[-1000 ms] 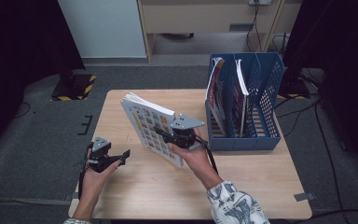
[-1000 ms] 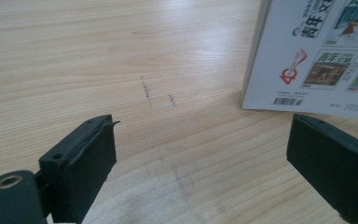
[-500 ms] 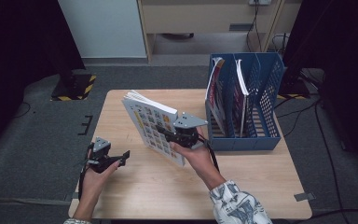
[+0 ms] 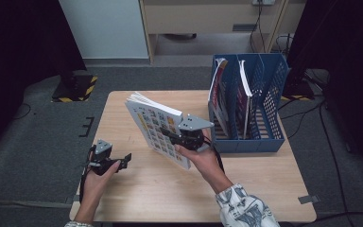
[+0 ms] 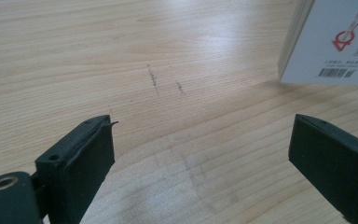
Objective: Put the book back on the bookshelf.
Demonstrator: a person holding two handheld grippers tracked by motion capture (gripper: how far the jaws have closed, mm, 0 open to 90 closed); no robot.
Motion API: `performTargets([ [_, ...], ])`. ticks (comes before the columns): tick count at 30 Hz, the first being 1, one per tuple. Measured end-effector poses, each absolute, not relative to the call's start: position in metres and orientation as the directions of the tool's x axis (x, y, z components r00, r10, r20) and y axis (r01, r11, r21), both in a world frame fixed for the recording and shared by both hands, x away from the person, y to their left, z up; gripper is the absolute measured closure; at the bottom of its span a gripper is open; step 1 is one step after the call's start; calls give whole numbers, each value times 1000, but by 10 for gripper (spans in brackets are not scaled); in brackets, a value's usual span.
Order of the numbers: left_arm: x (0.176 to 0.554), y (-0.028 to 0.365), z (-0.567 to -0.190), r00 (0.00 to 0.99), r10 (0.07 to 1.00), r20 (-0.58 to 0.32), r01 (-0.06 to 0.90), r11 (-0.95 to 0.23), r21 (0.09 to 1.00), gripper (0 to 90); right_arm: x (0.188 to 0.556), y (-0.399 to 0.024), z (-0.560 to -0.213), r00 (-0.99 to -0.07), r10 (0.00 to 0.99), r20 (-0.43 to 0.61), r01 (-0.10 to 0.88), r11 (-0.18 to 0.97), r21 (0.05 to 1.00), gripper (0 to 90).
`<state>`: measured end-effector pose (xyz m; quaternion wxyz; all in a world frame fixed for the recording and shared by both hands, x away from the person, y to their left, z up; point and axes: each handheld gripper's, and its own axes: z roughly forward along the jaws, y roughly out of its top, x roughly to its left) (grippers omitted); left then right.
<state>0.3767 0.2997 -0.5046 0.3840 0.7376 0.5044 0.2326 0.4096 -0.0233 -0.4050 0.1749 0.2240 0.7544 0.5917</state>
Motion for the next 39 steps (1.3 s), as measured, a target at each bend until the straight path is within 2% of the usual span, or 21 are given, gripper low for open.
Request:
performTargets([
  [39,377,301,-509,380,925,-8,575,-230,785,65,401,-88,-398,-817,576,7,144,193,971,739],
])
